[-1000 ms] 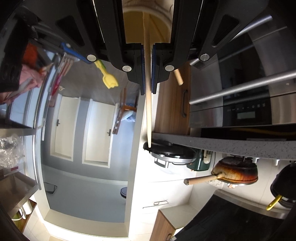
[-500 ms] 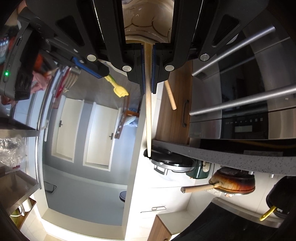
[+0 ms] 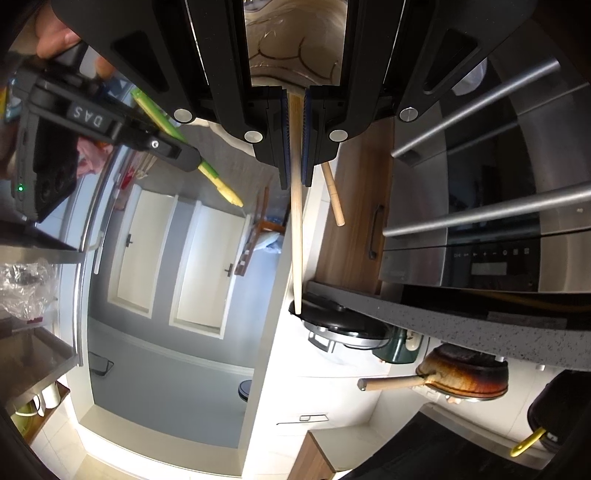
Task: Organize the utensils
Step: 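Insert the chopstick into the taller pot with the left tool while the right carries the yellow utensil over, then lower the yellow utensil into the shorter pot with the right tool and open it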
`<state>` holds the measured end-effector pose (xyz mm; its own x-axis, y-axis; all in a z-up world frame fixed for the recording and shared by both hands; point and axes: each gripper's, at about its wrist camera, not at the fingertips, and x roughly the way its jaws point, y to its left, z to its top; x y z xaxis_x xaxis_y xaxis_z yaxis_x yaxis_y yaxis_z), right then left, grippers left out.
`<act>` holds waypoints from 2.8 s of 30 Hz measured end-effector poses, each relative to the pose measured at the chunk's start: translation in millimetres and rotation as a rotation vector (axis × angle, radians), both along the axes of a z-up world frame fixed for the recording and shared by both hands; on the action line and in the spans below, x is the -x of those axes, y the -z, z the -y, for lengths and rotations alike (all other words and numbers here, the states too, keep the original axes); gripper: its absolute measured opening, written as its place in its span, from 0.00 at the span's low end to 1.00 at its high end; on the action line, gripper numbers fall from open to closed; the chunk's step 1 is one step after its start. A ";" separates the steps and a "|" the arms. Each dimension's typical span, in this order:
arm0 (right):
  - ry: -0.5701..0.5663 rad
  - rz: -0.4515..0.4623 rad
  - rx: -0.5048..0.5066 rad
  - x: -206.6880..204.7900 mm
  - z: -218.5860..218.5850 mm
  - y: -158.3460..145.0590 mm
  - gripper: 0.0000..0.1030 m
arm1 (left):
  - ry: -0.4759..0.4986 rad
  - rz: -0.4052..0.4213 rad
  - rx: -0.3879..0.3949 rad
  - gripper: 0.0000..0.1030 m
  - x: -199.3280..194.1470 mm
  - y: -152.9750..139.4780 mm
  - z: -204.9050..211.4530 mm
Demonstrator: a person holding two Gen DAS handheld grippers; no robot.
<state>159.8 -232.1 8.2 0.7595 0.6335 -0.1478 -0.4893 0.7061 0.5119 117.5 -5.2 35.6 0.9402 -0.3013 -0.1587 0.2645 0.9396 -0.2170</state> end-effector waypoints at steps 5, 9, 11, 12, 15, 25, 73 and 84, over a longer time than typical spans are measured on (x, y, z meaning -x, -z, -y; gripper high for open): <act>0.004 -0.034 -0.022 -7.1 -0.3 2.4 0.10 | 0.018 -0.014 -0.005 0.06 -2.4 1.8 1.7; 0.011 -0.027 0.016 -8.7 -9.3 3.7 0.10 | 0.022 -0.013 -0.011 0.06 -0.6 1.9 2.3; 0.009 -0.020 0.034 -7.6 -13.2 4.5 0.10 | 0.029 -0.025 -0.014 0.06 -2.4 3.1 2.3; 0.011 -0.016 0.043 -7.4 -14.5 4.5 0.10 | 0.028 -0.029 -0.018 0.06 -2.9 4.2 2.4; 0.009 -0.009 0.049 -4.3 -15.2 5.4 0.10 | 0.025 -0.036 -0.030 0.06 -3.7 6.4 3.0; 0.017 0.064 0.075 10.9 -7.1 0.1 0.10 | 0.110 -0.059 -0.005 0.18 -0.2 -20.2 15.4; 0.051 0.110 0.299 32.6 -8.5 -1.4 0.14 | 0.267 -0.266 -0.136 0.22 -40.6 -43.2 82.3; 0.095 -0.008 0.324 69.7 17.9 -2.6 0.51 | 0.183 -0.236 -0.167 0.42 15.5 -52.9 58.3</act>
